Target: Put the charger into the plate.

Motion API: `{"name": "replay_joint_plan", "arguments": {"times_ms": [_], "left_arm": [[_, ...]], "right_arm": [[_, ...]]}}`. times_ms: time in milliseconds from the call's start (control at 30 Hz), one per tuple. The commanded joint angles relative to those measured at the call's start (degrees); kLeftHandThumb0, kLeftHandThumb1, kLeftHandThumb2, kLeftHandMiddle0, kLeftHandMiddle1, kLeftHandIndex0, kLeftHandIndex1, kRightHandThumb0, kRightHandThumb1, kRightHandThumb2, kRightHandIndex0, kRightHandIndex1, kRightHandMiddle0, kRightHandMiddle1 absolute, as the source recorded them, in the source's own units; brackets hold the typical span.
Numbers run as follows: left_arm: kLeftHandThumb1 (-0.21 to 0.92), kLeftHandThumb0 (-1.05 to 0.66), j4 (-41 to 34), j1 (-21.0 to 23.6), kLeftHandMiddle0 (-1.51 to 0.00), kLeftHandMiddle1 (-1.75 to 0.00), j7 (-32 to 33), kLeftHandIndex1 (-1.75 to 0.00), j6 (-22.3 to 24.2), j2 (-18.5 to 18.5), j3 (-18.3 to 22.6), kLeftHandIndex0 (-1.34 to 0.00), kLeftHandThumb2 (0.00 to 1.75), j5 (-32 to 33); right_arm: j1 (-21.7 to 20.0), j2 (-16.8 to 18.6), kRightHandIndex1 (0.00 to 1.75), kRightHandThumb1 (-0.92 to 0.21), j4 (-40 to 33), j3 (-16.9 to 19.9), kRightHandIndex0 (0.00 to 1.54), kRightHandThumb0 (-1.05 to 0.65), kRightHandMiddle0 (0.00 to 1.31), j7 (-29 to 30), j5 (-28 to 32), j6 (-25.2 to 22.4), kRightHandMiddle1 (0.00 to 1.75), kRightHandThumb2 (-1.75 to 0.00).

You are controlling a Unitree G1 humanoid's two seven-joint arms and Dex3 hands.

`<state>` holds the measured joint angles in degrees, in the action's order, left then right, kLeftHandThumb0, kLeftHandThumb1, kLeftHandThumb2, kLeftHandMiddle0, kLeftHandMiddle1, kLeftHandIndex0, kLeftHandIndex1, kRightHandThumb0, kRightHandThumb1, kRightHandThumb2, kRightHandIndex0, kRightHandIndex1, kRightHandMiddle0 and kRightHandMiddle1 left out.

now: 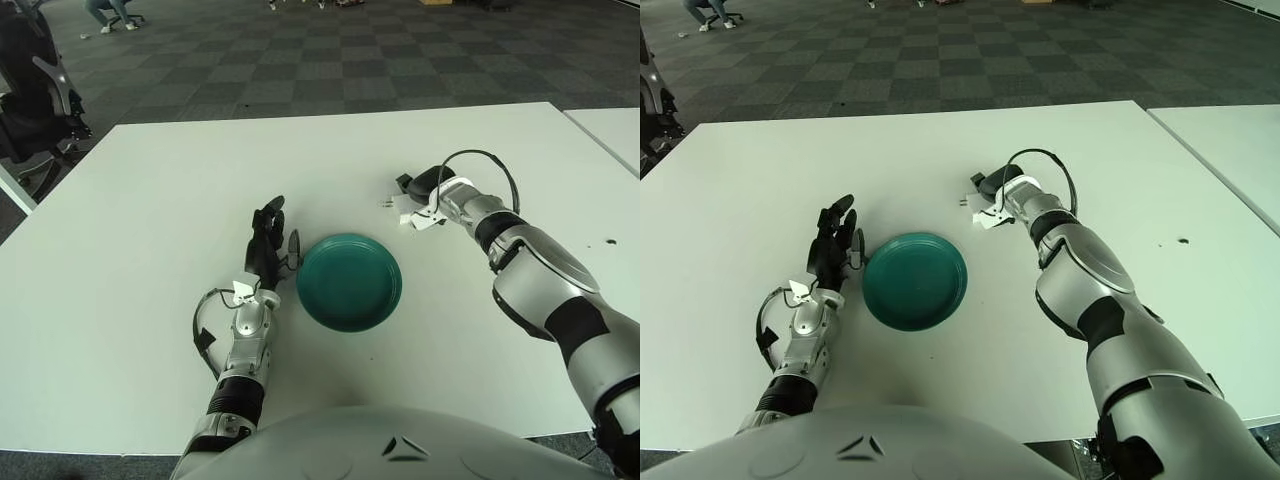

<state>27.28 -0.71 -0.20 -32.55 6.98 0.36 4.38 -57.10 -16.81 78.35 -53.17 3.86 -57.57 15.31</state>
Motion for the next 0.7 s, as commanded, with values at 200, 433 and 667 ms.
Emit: {"name": "replay_joint_plan", "arguments": {"times_ms": [200,433,667], "left_arm": [[0.92,-0.8,7.79,-6.34,-0.26,-0.01,-0.14,-0.77,-1.74,6.07,0.46,0.0,0.8,3.17],[0.92,-0.79,8.39,-5.85,-0.26,-0.01,-2.15,-0.79,-1.58,6.06,1.2,0.0,0.79,5.28],[0.92,-0.8,7.76,-6.12,-0.23,0.0,-3.52,-0.71,-1.49,5.67,1.54,0.0,0.8,6.22]], "right_arm": [[6.2,-0.42,1.75,-0.54,1.71,1.77,0.82,-0.42,0.44,0.85,1.08,-1.2,1.75,-1.03],[7.98,-0.59,1.75,-0.54,1.76,4.81,0.87,-0.42,0.45,3.91,3.19,-3.94,1.75,-1.04],[4.59,-0.85,1.75,-0.5,1.58,8.53,1.01,-0.43,0.48,3.93,6.11,-4.44,1.75,-1.09]]}}
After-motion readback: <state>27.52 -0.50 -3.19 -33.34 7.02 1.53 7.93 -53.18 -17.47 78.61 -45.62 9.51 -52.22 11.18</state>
